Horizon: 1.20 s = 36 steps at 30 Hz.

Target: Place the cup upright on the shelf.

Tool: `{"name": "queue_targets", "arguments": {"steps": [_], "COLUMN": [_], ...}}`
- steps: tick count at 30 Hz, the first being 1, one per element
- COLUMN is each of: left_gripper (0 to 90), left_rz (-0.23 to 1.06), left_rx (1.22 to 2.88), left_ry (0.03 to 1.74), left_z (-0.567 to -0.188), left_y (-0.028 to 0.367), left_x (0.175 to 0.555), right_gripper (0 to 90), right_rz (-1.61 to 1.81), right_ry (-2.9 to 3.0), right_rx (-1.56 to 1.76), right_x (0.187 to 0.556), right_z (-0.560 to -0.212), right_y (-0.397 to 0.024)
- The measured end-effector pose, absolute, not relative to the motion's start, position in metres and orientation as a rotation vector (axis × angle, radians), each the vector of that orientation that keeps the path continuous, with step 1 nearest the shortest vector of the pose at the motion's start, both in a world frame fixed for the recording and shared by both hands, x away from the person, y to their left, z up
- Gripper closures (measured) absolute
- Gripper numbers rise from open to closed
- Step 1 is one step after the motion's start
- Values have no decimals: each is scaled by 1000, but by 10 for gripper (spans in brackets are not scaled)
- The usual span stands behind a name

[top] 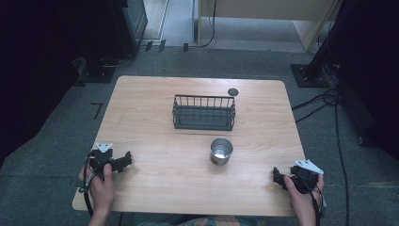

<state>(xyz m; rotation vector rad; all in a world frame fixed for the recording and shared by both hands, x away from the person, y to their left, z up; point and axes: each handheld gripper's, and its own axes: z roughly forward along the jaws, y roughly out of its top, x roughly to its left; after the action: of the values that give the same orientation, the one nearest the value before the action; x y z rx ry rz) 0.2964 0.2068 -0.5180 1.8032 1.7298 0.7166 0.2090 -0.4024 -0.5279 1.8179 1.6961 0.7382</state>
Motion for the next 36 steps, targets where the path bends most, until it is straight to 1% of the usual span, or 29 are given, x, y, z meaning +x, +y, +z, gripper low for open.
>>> {"name": "queue_targets", "arguments": {"steps": [8, 14, 26, 36], "left_gripper": [48, 48, 48, 48], "left_rz": [716, 717, 717, 717], "left_rx": [1803, 1803, 1802, 1802], "left_ry": [1730, 1730, 1730, 1730], "left_z": [-518, -518, -518, -518], "left_y": [207, 207, 207, 207], "left_x": [296, 296, 296, 296], "right_gripper": [0, 0, 0, 0], "right_rz": [733, 755, 862, 902], "right_ry": [1687, 1708, 1692, 1726], "right_rx": [1831, 1794, 1740, 1682], "right_x": [208, 209, 214, 227], "right_z": [-527, -520, -490, -466], "right_y": [-398, -390, -379, -358]}}
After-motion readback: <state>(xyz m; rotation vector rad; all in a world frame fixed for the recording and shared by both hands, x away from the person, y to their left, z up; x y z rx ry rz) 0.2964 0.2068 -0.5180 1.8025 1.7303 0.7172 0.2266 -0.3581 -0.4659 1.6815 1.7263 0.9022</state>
